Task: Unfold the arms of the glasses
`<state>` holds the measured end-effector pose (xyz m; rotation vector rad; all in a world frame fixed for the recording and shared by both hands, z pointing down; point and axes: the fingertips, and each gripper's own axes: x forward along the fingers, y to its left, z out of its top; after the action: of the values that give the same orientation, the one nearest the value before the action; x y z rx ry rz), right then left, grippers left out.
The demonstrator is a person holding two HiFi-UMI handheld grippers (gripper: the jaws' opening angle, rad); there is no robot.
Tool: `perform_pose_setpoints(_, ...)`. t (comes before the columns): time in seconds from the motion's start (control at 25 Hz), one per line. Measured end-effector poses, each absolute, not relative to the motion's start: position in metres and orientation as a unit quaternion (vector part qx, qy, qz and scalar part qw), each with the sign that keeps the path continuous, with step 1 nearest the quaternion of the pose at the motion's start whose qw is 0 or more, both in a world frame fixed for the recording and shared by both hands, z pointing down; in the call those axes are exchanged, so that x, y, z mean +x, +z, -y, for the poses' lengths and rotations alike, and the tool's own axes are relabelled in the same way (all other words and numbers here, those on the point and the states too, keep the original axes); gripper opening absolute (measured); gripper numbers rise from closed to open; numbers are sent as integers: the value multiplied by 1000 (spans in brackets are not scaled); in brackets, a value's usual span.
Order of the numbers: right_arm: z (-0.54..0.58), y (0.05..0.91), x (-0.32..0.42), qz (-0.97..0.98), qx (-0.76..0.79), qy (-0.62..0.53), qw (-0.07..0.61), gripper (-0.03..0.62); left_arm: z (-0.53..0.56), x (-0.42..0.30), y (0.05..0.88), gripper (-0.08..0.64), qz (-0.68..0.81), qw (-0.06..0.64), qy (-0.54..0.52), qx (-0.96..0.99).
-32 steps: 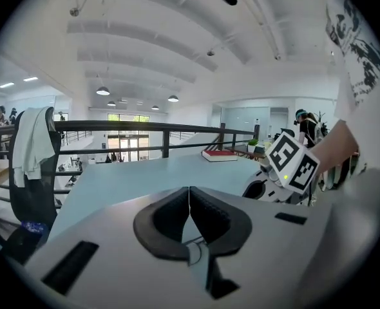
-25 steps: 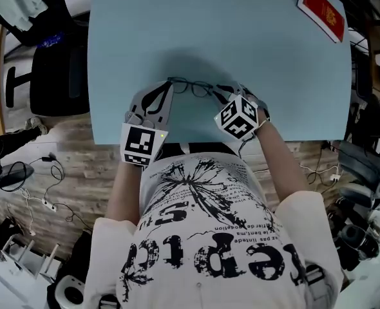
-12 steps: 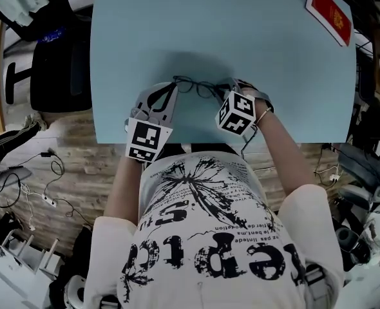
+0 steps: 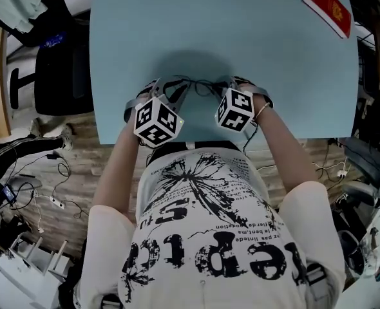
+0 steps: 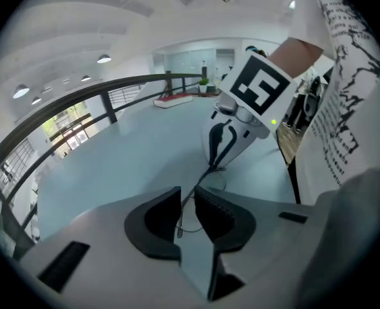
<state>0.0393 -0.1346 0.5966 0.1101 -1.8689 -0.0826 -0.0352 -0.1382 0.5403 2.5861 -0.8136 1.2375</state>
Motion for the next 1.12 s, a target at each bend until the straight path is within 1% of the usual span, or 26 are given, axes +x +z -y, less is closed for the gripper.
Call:
perform_pose_setpoints(0.04,134,596,40,804,48,-35,592,35,137,-31,543,84,248,71,431,865)
perform_pose_setpoints(0.08,134,596,40,804,48,-35,592,35,136,-26,546,104,223,60,447,864)
perform_pose_setpoints(0.24,133,596,43,802,45,-39,594,35,134,-10,557,104,143,9,503,852)
perform_pose_setpoints(0.48,133,596,47,800,43,-38,597,35,141,11,569,104,68,-46,536,840)
perform_pose_setpoints(0.56,133,596,47,801,44,-35,596,35,140,16,574,98,46,-69,549,832)
perform_pose_setpoints(0.76,135,598,52,803,50,-29,593,35,139,25,584,41,25,-96,560,823)
perform_pose_setpoints(0.88,134,598,56,804,50,-23,591,35,138,28,588,32,18,-109,565,818)
perform_pose_setpoints(1.12,132,599,62,806,50,-20,590,34,136,34,587,31,15,-110,560,821)
